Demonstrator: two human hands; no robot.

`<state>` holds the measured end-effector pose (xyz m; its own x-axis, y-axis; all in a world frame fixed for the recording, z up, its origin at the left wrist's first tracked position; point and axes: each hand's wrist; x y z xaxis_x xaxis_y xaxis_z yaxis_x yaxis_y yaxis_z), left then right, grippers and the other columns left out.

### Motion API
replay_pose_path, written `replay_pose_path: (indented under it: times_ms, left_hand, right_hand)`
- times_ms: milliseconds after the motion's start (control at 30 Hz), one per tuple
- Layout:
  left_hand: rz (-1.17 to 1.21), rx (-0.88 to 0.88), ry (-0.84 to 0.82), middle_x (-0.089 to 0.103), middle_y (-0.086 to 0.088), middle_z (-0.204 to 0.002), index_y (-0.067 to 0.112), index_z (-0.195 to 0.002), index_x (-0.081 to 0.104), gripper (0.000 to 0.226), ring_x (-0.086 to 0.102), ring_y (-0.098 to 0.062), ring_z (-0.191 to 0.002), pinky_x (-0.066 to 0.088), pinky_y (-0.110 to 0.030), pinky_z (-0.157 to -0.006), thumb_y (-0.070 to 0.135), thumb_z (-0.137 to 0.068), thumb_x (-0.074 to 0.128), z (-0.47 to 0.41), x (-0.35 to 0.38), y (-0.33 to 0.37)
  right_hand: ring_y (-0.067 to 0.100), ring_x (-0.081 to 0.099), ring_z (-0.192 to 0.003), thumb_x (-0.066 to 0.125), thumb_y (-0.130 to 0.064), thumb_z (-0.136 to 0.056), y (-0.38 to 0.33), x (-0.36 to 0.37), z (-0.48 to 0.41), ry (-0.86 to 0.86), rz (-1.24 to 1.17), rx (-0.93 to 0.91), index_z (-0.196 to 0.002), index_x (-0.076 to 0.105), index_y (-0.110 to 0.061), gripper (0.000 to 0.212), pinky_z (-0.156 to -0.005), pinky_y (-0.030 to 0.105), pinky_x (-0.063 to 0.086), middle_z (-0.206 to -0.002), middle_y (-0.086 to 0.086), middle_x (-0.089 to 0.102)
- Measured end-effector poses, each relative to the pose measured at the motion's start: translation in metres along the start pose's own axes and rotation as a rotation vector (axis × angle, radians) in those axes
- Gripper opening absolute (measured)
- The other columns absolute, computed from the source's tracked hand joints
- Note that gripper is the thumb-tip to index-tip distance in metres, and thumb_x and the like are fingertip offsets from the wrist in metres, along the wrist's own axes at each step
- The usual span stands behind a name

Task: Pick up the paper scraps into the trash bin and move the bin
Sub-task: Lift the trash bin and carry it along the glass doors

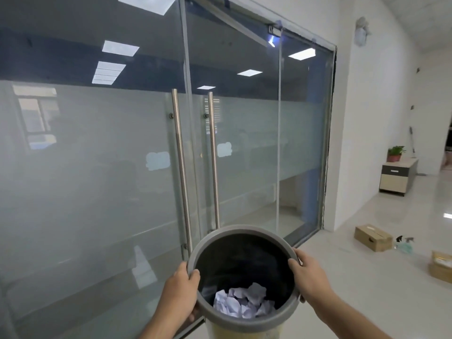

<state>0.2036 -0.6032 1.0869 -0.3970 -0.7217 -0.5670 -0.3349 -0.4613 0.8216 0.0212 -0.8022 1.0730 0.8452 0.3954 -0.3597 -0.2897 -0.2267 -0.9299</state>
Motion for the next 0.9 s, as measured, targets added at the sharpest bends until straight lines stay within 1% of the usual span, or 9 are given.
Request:
replay_pose_path:
  times_ms: [167, 400, 533, 567, 633, 700, 767, 833, 900]
  left_hand:
    - [0.0, 0.02, -0.043, 0.066, -0.012, -0.074, 0.017, -0.11, 0.053, 0.02, 0.058, -0.014, -0.033, 0.044, -0.02, -0.033, 0.03, -0.1, 0.042, -0.056, 0.0, 0.0]
    - [0.004, 0.04, -0.081, 0.066, -0.01, -0.075, 0.02, -0.111, 0.051, 0.017, 0.059, -0.013, -0.037, 0.045, -0.018, -0.034, 0.03, -0.099, 0.042, -0.114, 0.033, 0.005]
    - [-0.025, 0.042, -0.083, 0.066, -0.01, -0.076, 0.022, -0.107, 0.052, 0.014, 0.059, -0.013, -0.038, 0.047, -0.021, -0.035, 0.029, -0.099, 0.042, -0.143, 0.061, 0.012]
    - [-0.027, 0.039, -0.079, 0.066, -0.011, -0.076, 0.023, -0.106, 0.052, 0.014, 0.059, -0.013, -0.038, 0.048, -0.022, -0.035, 0.029, -0.099, 0.042, -0.15, 0.069, 0.015]
    - [-0.028, 0.03, -0.067, 0.066, -0.011, -0.076, 0.022, -0.107, 0.053, 0.015, 0.061, -0.014, -0.04, 0.05, -0.026, -0.036, 0.029, -0.098, 0.042, -0.163, 0.085, 0.021]
    - [-0.037, 0.022, -0.056, 0.067, -0.008, -0.077, 0.023, -0.109, 0.054, 0.017, 0.066, -0.018, -0.049, 0.056, -0.032, -0.043, 0.03, -0.098, 0.043, -0.175, 0.103, 0.03]
    - [-0.046, 0.022, -0.053, 0.067, -0.006, -0.078, 0.025, -0.111, 0.053, 0.017, 0.068, -0.02, -0.055, 0.06, -0.035, -0.049, 0.031, -0.098, 0.044, -0.185, 0.12, 0.039]
    - [-0.045, 0.021, -0.049, 0.067, -0.007, -0.079, 0.025, -0.115, 0.052, 0.02, 0.067, -0.02, -0.052, 0.055, -0.031, -0.042, 0.03, -0.097, 0.045, -0.195, 0.137, 0.046]
    - [-0.03, 0.01, -0.048, 0.068, -0.009, -0.079, 0.023, -0.119, 0.053, 0.024, 0.065, -0.02, -0.048, 0.047, -0.025, -0.035, 0.029, -0.098, 0.044, -0.205, 0.152, 0.05]
  right_hand:
    - [0.014, 0.058, -0.036, 0.046, -0.018, -0.088, -0.008, 0.028, -0.038, 0.058, -0.01, 0.009, -0.082, 0.062, -0.044, 0.031, -0.033, 0.026, 0.043, -0.069, 0.006, 0.069]
    - [0.022, 0.063, -0.045, 0.045, -0.017, -0.09, 0.001, 0.036, -0.089, 0.098, 0.019, 0.006, -0.079, 0.059, -0.048, 0.035, -0.033, 0.027, 0.045, -0.07, 0.003, 0.069]
    - [0.025, 0.065, -0.053, 0.045, -0.02, -0.093, 0.013, 0.033, -0.127, 0.09, 0.02, 0.01, -0.096, 0.057, -0.045, 0.029, -0.034, 0.027, 0.046, -0.077, 0.002, 0.069]
    - [0.026, 0.065, -0.053, 0.044, -0.02, -0.093, 0.016, 0.031, -0.136, 0.087, 0.015, 0.011, -0.096, 0.057, -0.045, 0.029, -0.034, 0.028, 0.047, -0.077, 0.002, 0.069]
    - [0.028, 0.066, -0.056, 0.044, -0.02, -0.092, 0.024, 0.025, -0.156, 0.076, 0.015, 0.009, -0.089, 0.059, -0.048, 0.031, -0.034, 0.029, 0.047, -0.077, 0.003, 0.069]
    - [0.03, 0.066, -0.057, 0.045, -0.019, -0.09, 0.032, 0.017, -0.178, 0.066, 0.008, 0.0, -0.089, 0.061, -0.049, 0.034, -0.033, 0.029, 0.046, -0.077, 0.003, 0.07]
    - [0.029, 0.065, -0.056, 0.045, -0.019, -0.09, 0.042, 0.01, -0.2, 0.056, 0.008, -0.007, -0.099, 0.063, -0.046, 0.034, -0.033, 0.028, 0.045, -0.078, 0.002, 0.071]
    - [0.028, 0.066, -0.06, 0.046, -0.019, -0.091, 0.051, 0.004, -0.224, 0.047, 0.019, -0.012, -0.108, 0.064, -0.041, 0.034, -0.033, 0.026, 0.044, -0.082, 0.0, 0.071]
    - [0.027, 0.066, -0.063, 0.045, -0.018, -0.091, 0.061, 0.002, -0.245, 0.032, 0.031, -0.025, -0.109, 0.064, -0.039, 0.033, -0.035, 0.026, 0.044, -0.083, -0.002, 0.072]
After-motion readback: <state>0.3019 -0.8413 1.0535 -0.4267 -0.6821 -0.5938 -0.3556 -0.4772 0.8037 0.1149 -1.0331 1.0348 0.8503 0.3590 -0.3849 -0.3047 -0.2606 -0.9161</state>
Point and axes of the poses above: each hand's wrist, its own z-axis away from the middle knuckle, its own x-axis out of the palm, y = z × x
